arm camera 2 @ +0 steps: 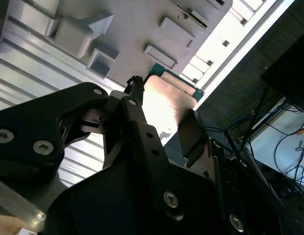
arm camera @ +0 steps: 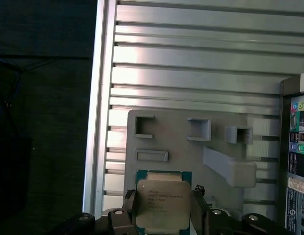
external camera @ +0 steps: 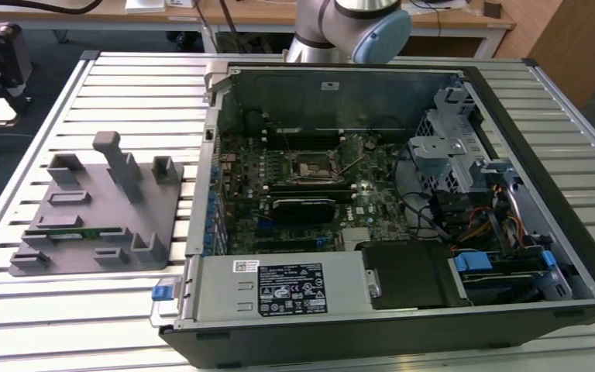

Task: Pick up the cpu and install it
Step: 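Pick up the cpu and move it towards the insertion slot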

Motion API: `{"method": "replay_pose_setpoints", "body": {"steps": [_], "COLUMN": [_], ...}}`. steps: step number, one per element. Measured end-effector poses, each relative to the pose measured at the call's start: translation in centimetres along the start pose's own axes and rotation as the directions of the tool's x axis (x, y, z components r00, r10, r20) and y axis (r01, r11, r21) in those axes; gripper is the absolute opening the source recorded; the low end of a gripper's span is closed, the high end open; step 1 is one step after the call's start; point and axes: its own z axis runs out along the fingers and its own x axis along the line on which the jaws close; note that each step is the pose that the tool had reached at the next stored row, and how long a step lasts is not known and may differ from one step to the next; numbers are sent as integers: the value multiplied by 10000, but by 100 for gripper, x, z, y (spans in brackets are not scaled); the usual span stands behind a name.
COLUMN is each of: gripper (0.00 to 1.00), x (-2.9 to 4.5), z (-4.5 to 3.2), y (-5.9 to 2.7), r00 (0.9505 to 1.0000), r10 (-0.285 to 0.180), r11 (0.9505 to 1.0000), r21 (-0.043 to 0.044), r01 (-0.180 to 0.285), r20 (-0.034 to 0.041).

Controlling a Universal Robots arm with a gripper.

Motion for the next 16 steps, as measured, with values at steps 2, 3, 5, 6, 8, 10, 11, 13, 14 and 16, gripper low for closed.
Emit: {"method": "replay_pose_setpoints", "body": {"steps": [2, 3, 5, 6, 8, 10, 11, 13, 14, 16], "gripper": [53, 53, 53, 53, 53, 53, 53, 53, 53, 53], "x": [-49, -73, -120, -144, -189, -233, -256, -296, -315, -353], "z": [-1, 0, 0, -1, -1, -1, 0, -1, -1, -1], "y": [-3, -4, -6, -7, -9, -11, -12, -14, -15, -17], "r00": [10000, 10000, 10000, 10000, 10000, 10000, 10000, 10000, 10000, 10000], "r10": [0, 0, 0, 1, 0, 0, 1, 0, 0, 0], "r11": [10000, 10000, 10000, 10000, 10000, 10000, 10000, 10000, 10000, 10000], "r21": [1, 0, 0, 0, 0, 0, 0, 1, 0, 0], "r01": [0, 0, 0, -1, 0, 0, -1, 0, 0, 0], "r20": [-1, 0, 0, 0, -1, 0, 0, -1, 0, 0]}}
